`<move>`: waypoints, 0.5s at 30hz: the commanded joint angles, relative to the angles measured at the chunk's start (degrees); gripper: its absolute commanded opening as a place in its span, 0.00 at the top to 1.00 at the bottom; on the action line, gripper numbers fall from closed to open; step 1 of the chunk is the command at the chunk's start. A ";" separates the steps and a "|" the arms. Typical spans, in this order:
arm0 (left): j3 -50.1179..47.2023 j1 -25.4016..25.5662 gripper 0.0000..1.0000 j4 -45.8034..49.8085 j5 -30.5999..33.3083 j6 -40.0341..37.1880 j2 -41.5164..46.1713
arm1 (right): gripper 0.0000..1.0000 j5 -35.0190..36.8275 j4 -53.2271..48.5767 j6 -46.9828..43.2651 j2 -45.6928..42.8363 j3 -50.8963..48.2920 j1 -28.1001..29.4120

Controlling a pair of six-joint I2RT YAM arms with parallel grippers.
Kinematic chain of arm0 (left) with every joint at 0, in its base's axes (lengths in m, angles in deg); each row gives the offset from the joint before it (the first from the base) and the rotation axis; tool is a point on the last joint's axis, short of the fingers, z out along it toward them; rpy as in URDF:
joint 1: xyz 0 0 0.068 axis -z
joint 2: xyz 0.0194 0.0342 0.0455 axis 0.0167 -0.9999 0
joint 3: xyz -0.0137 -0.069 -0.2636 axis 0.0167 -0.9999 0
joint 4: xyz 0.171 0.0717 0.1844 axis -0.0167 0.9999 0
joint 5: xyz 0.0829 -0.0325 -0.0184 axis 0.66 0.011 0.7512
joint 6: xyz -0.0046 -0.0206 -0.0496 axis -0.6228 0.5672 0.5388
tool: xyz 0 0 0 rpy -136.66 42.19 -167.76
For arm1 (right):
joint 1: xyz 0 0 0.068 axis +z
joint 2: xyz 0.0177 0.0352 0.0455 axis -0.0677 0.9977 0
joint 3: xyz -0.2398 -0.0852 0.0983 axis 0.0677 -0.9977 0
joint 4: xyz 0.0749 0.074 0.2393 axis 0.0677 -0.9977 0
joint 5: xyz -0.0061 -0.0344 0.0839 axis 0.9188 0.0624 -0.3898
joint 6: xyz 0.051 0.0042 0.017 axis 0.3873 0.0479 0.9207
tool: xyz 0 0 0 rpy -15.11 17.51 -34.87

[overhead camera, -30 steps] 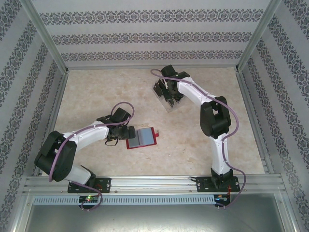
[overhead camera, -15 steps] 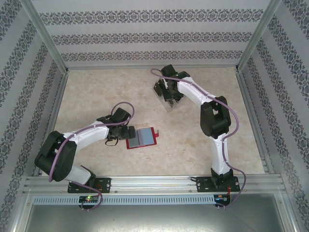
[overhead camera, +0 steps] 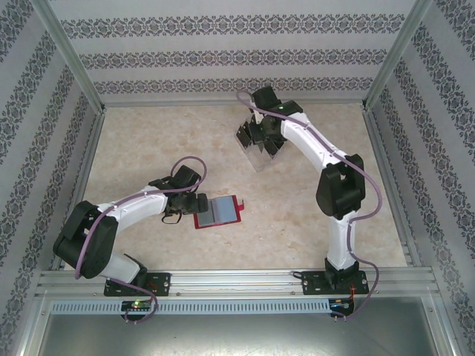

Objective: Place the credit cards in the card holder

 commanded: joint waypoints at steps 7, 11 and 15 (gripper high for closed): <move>1.13 0.88 0.06 4.12 4.20 -1.00 1.79 | 1.00 -15.39 10.06 9.78 -15.96 -12.27 0.74; 1.43 0.82 0.06 5.26 4.33 -2.19 2.06 | 1.00 -22.01 19.54 16.52 -22.73 -24.81 1.82; 1.41 1.24 0.06 5.81 3.75 -3.25 2.44 | 1.00 -25.01 29.08 22.88 -28.01 -37.42 4.61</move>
